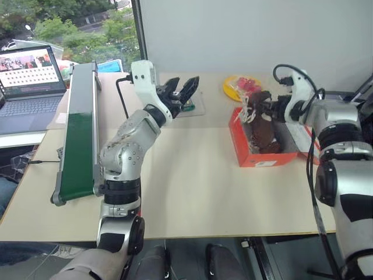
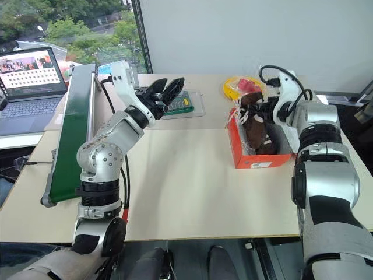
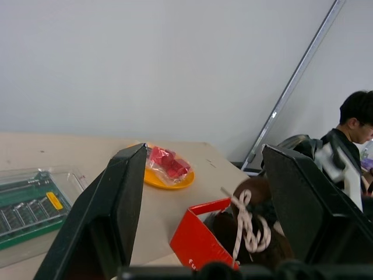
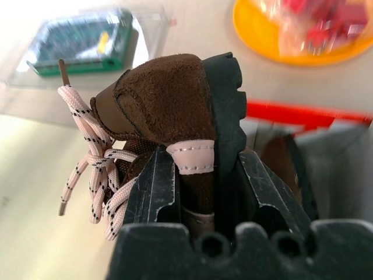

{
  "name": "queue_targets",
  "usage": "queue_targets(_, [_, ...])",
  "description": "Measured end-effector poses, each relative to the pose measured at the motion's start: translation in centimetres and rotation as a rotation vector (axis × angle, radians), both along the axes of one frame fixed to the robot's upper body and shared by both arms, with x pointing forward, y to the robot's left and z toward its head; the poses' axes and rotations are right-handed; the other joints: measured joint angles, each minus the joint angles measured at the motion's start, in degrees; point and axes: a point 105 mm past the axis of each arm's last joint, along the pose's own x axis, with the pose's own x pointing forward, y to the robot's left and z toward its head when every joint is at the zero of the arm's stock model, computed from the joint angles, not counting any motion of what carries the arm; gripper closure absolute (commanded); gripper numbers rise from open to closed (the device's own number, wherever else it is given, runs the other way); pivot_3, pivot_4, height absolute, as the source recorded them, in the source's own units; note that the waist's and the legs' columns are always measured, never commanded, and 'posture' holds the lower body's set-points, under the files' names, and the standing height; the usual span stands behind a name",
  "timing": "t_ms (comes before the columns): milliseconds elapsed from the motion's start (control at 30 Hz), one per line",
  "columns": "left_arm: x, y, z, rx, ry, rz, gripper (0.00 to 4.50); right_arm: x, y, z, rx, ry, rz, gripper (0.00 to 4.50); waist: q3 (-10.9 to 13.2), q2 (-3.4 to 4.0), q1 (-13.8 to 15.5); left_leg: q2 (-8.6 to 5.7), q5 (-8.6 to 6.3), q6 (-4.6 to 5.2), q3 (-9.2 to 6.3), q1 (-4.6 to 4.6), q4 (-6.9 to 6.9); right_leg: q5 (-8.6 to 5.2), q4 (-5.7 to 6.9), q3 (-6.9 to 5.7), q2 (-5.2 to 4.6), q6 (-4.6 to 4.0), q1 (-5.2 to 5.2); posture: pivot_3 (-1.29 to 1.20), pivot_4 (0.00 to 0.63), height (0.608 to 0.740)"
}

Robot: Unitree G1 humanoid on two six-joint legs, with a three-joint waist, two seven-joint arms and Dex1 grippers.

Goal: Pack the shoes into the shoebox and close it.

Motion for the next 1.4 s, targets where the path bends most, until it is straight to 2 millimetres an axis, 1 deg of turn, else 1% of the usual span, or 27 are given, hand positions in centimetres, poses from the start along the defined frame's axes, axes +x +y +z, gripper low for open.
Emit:
queue_targets(133, [0.0,0.2,-0.4,-0.001,0.012,0.014,1.15,0.0,-0.3,-0.5,0.028,0.003,-0.019,3.67,0.0,0.00,0.0,0.00,0.08,-0.14,0.00,0.00,0.00,0.00,0.00,0.01,0.01,0.00,0.00,0.00,0.150,0.740])
queue_targets(267, [-0.1,0.2,-0.2,-0.002,0.005,0.018,1.15,0.1,-0.4,-0.4,0.164,-0.013,-0.051,3.67,0.0,0.00,0.0,0.00,0.08,-0.14,0.00,0.02,0.00,0.00,0.00,0.01,0.01,0.00,0.03,0.00,0.150,0.740])
queue_targets(333, [-0.1,0.1,-0.2,-0.002,0.006,0.015,1.15,0.2,-0.5,-0.8,0.171,-0.005,-0.077,3.67,0.0,0.00,0.0,0.00,0.08,-0.14,0.00,0.02,0.00,0.00,0.00,0.00,0.00,0.00,0.03,0.00,0.150,0.740])
queue_targets(433, [-0.1,0.0,-0.2,-0.002,0.007,0.014,1.15,0.4,0.3,-1.6,0.132,0.021,-0.073,3.67,0.0,0.00,-0.1,0.00,0.09,-0.14,0.01,0.03,0.00,0.00,0.01,0.02,0.01,0.00,0.03,0.00,0.150,0.740])
queue_targets(533, [-0.2,-0.2,-0.3,0.003,0.010,0.010,1.15,0.5,0.9,-2.8,-0.004,0.060,-0.074,3.67,0.0,0.00,-0.2,0.01,0.11,-0.18,0.01,0.05,0.00,0.00,0.03,0.03,0.02,0.00,0.02,0.00,0.150,0.740])
queue_targets(800, [-0.1,-0.1,-0.6,0.008,0.026,0.023,1.15,0.8,0.9,-3.2,-0.177,0.044,-0.064,3.67,0.0,0.00,-0.1,0.00,0.11,-0.18,0.00,0.08,0.01,0.00,0.04,0.02,0.01,0.00,0.05,0.00,0.150,0.740])
queue_targets(867, [-0.1,-0.1,-0.6,0.008,0.026,0.025,1.11,0.9,0.8,-3.5,-0.173,0.050,-0.091,2.79,0.0,0.00,-0.1,0.01,0.11,-0.19,0.01,0.10,0.00,0.00,0.05,0.03,0.02,0.00,0.06,0.00,0.150,0.740])
queue_targets(900, [-0.1,-0.1,-0.6,0.008,0.025,0.026,1.11,0.9,0.6,-3.8,-0.163,0.058,-0.111,2.59,0.0,0.00,-0.1,0.01,0.12,-0.20,0.01,0.11,0.00,0.00,0.05,0.03,0.01,0.00,0.07,0.00,0.150,0.740])
queue_targets(933, [-0.1,0.0,-0.6,0.007,0.025,0.029,1.11,0.8,0.4,-4.0,-0.149,0.071,-0.135,2.15,0.0,0.00,0.0,0.00,0.12,-0.20,0.01,0.10,0.01,0.00,0.05,0.02,0.01,0.00,0.07,0.00,0.150,0.740])
queue_targets(967, [-0.2,0.0,-0.6,0.007,0.024,0.030,1.11,0.8,0.3,-4.1,-0.140,0.078,-0.147,1.87,0.0,0.00,0.0,0.01,0.12,-0.20,0.00,0.10,0.01,0.00,0.05,0.02,0.01,0.00,0.08,0.00,0.150,0.740])
queue_targets(1033, [-0.2,0.1,-0.4,0.006,0.019,0.034,1.11,0.8,0.1,-4.3,-0.097,0.090,-0.181,1.12,0.0,0.00,0.0,0.00,0.11,-0.19,0.00,0.10,0.01,0.00,0.04,0.02,0.00,0.00,0.09,0.00,0.150,0.740])
queue_targets(1067, [-0.3,0.1,-0.4,0.006,0.018,0.035,1.11,0.7,0.2,-4.4,-0.062,0.098,-0.197,0.88,0.0,0.00,0.0,0.00,0.11,-0.19,0.00,0.10,0.01,0.00,0.04,0.02,0.01,0.00,0.09,0.00,0.150,0.740])
queue_targets(1133, [-0.2,0.1,-0.4,0.005,0.019,0.038,1.11,0.7,0.3,-4.7,-0.024,0.114,-0.215,0.13,0.0,0.00,0.0,0.01,0.11,-0.19,0.00,0.11,0.00,0.00,0.04,0.02,0.02,0.00,0.09,0.00,0.150,0.740])
queue_targets(1167, [-0.2,0.1,-0.5,0.005,0.021,0.039,1.11,0.7,0.3,-4.8,-0.017,0.121,-0.223,0.02,0.0,0.01,0.0,0.01,0.11,-0.19,0.01,0.11,0.00,0.00,0.04,0.02,0.02,0.00,0.09,0.00,0.150,0.740])
queue_targets(1300, [-0.2,0.1,-0.5,0.005,0.022,0.040,1.11,0.7,0.3,-5.0,-0.043,0.129,-0.221,0.02,0.0,0.01,-0.1,0.00,0.11,-0.19,0.01,0.12,0.00,0.00,0.04,0.03,0.02,0.00,0.09,0.00,0.150,0.740])
queue_targets(1400, [-0.2,0.1,-0.5,0.005,0.022,0.039,1.11,0.7,0.2,-5.0,-0.128,0.121,-0.208,0.02,0.0,0.01,-0.1,0.00,0.11,-0.19,0.01,0.13,0.00,0.00,0.05,0.03,0.02,0.00,0.09,0.00,0.150,0.740])
